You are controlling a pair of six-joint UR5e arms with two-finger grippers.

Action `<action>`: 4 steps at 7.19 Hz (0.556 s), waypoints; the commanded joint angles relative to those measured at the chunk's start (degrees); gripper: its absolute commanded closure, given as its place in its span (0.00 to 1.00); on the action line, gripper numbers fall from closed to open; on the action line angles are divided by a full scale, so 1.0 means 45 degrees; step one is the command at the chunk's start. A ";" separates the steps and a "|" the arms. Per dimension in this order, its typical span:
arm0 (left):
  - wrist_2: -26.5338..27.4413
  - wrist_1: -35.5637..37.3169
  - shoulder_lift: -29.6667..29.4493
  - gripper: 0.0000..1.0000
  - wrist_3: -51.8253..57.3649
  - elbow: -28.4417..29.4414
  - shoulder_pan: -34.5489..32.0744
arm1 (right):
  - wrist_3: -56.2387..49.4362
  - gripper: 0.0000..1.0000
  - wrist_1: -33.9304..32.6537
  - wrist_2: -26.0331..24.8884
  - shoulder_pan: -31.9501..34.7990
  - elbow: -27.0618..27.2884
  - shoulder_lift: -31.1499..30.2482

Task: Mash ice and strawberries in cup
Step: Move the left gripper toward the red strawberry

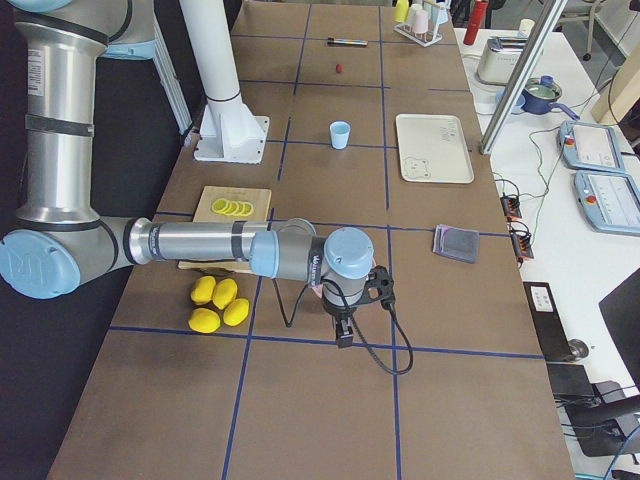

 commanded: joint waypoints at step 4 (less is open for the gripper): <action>0.2009 -0.1932 -0.0065 0.00 -0.8599 -0.1621 0.5048 | 0.0373 0.01 0.0020 -0.0051 0.0290 0.0116 -0.0186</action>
